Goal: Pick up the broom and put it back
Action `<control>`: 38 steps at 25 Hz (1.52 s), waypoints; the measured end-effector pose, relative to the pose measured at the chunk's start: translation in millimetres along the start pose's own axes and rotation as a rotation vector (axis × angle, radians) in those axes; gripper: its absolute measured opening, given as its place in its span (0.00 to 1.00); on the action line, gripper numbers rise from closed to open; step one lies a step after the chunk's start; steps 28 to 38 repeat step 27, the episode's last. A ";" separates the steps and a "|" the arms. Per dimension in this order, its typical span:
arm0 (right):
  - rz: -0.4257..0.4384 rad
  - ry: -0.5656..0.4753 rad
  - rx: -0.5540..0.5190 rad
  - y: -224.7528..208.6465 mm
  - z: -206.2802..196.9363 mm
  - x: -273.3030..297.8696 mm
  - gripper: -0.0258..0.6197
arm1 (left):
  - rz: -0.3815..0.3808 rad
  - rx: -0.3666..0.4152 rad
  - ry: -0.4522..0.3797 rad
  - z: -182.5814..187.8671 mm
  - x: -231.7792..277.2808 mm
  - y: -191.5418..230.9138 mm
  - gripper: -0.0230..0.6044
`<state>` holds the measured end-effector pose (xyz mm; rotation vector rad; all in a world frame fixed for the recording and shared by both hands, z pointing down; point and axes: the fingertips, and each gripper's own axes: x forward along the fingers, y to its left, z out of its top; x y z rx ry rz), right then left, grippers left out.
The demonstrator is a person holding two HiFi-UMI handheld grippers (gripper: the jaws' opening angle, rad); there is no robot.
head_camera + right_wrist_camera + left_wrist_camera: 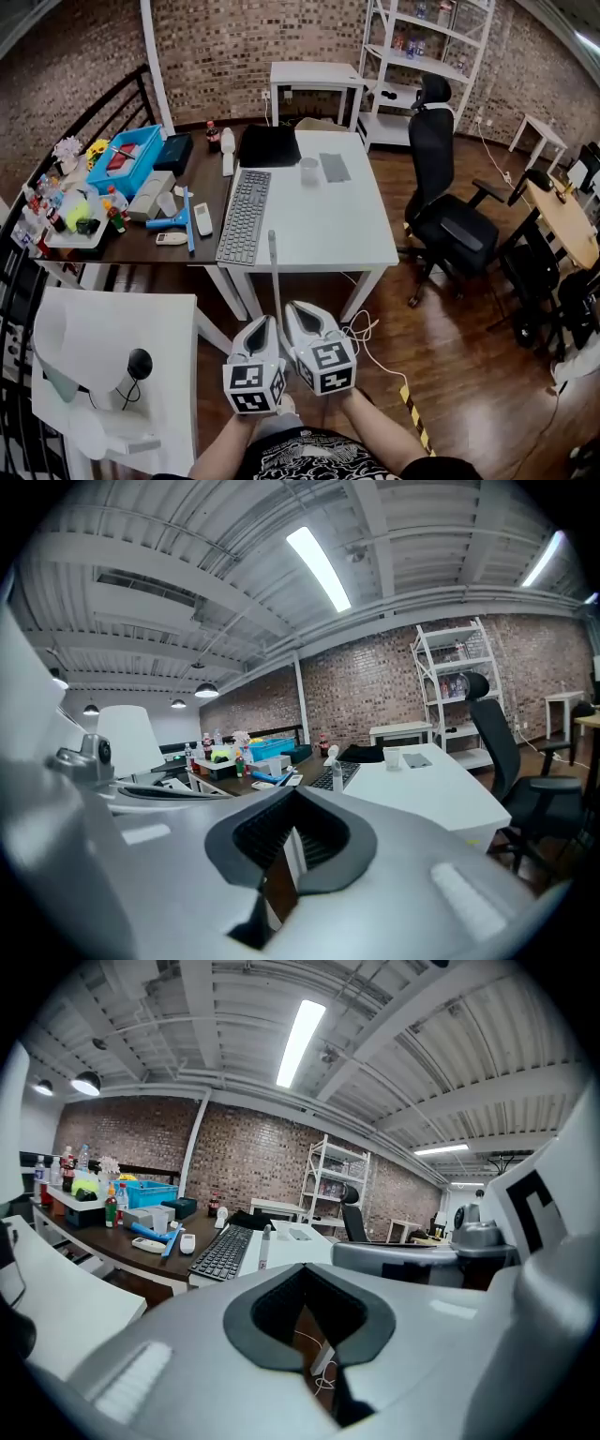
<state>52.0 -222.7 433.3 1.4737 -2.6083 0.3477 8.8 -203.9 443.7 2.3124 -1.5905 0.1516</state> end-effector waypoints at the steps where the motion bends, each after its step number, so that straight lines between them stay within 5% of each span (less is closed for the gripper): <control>1: 0.010 -0.003 -0.001 3.1 -0.5 -7.1 0.04 | 0.003 0.002 -0.002 -1.3 -5.6 -5.1 0.05; 18: 0.115 -0.032 -0.009 44.1 -7.6 -88.2 0.04 | 0.071 0.015 -0.019 -19.5 -82.9 -48.1 0.05; 38: 0.127 -0.031 -0.031 35.6 -12.9 -123.3 0.04 | 0.068 -0.005 -0.003 -31.0 -92.7 -76.5 0.05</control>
